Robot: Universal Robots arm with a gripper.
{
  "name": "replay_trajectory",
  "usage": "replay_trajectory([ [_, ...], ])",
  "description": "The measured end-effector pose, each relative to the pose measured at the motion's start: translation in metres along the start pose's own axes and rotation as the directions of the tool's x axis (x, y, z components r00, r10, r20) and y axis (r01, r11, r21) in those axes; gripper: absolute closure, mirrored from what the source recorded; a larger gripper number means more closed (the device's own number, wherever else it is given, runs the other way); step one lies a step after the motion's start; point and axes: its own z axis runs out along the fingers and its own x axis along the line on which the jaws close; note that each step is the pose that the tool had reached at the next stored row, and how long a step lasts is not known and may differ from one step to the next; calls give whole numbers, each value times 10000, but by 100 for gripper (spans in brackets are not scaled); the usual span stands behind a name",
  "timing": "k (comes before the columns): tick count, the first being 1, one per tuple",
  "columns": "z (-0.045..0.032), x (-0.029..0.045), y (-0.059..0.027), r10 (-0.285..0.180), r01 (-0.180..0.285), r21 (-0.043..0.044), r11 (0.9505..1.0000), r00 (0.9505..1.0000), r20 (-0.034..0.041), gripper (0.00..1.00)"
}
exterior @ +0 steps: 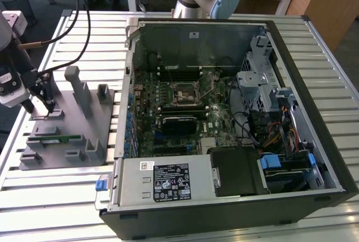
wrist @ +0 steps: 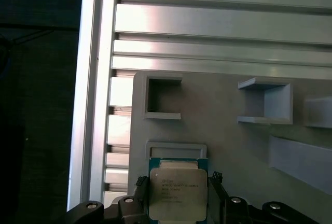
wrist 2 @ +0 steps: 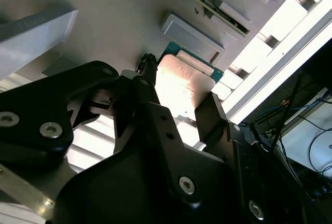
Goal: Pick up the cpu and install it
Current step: 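Pick up the cpu and move it towards the insertion slot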
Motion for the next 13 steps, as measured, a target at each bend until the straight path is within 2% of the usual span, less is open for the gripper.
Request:
replay_trajectory([
  [4,-24,0,2,0,0,-2,10000,10000,1,46],
  [13,-147,0,8,0,0,-14,10000,10000,2,46],
])
